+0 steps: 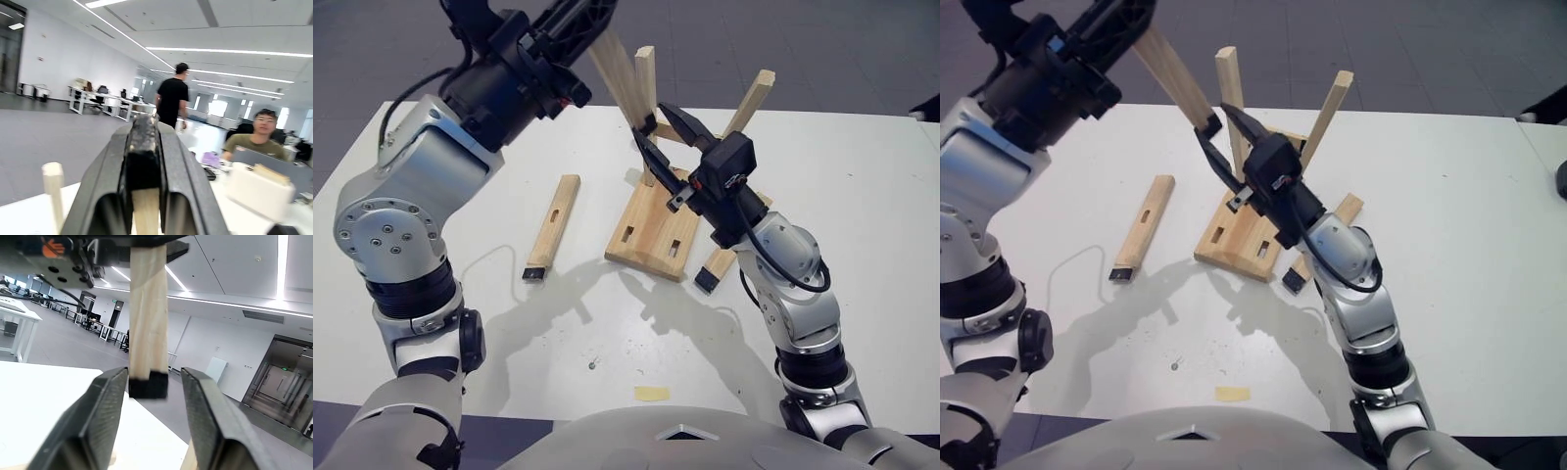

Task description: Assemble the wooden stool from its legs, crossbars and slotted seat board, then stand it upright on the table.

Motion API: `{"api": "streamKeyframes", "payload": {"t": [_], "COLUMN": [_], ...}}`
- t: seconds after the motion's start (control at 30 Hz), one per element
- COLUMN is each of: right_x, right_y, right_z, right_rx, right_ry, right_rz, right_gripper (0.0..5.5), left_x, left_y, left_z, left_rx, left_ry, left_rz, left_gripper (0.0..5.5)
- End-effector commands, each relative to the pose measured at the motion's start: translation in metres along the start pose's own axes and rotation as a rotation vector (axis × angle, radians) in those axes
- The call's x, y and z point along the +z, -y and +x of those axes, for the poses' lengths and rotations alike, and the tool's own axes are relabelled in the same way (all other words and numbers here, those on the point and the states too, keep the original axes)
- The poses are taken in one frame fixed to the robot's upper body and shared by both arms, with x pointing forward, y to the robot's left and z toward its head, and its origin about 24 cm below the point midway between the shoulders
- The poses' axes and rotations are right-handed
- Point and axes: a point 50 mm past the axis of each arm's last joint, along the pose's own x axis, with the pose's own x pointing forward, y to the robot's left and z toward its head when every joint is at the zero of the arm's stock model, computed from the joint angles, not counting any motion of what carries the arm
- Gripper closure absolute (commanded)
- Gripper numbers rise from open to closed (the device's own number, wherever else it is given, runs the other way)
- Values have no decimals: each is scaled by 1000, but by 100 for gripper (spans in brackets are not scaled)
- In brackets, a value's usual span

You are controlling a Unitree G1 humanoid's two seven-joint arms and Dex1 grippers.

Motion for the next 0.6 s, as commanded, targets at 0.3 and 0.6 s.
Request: {"api": "streamKeyframes", "payload": {"t": [0.3,0.6], "right_x": [-25,-27], "right_y": [27,27], "right_z": [-39,-37], "right_rx": [-270,-272], "right_ry": [-175,-180], "right_rz": [-29,-26], "right_gripper": [148,10], "left_x": [-105,-119], "left_y": [-79,-95], "left_z": [-81,-88], "left_rx": [656,678], "left_ry": [-144,-170], "left_rz": [20,73], "left_gripper": [508,508]}}
